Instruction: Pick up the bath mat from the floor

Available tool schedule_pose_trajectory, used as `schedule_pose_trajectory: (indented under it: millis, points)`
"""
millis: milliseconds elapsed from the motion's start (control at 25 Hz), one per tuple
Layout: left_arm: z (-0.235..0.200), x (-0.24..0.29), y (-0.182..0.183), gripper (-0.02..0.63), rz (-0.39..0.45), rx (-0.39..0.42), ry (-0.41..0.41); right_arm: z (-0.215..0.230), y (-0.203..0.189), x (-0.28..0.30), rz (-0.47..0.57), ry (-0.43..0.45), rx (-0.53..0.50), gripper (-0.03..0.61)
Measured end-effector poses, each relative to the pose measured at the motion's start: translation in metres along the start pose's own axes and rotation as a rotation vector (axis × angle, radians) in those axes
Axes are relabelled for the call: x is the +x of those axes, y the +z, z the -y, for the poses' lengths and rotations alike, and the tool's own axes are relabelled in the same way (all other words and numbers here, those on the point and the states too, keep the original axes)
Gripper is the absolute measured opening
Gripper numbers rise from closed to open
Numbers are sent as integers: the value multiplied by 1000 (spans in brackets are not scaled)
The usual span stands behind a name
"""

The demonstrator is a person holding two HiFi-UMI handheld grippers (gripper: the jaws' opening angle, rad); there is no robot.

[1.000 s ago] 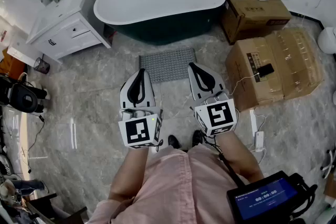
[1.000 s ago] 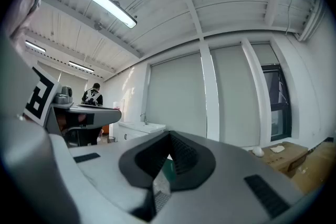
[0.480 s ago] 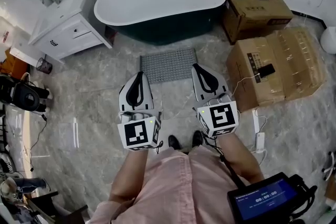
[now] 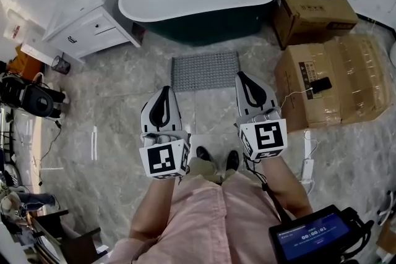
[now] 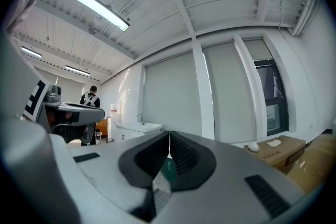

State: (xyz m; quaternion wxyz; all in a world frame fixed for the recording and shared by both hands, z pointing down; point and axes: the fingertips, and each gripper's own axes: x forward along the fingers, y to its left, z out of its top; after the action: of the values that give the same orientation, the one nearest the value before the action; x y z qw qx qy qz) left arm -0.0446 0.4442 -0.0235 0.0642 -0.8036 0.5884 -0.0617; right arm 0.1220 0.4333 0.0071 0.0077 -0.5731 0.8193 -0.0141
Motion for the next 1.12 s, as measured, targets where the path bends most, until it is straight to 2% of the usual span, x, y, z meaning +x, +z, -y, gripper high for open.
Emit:
schedule_pose_trajectory:
  millis: [200,600,1120]
  points:
    - [-11,4,-8,25,-30,1,24,0,-3,10,-12,11,15,17]
    - [-46,51,-17,25,-20,-20,20,4,-5,64,-20,3,8,17]
    - [-123,122,-8,25,61,-57,-8,-19,24,161,13,-19,-44,17]
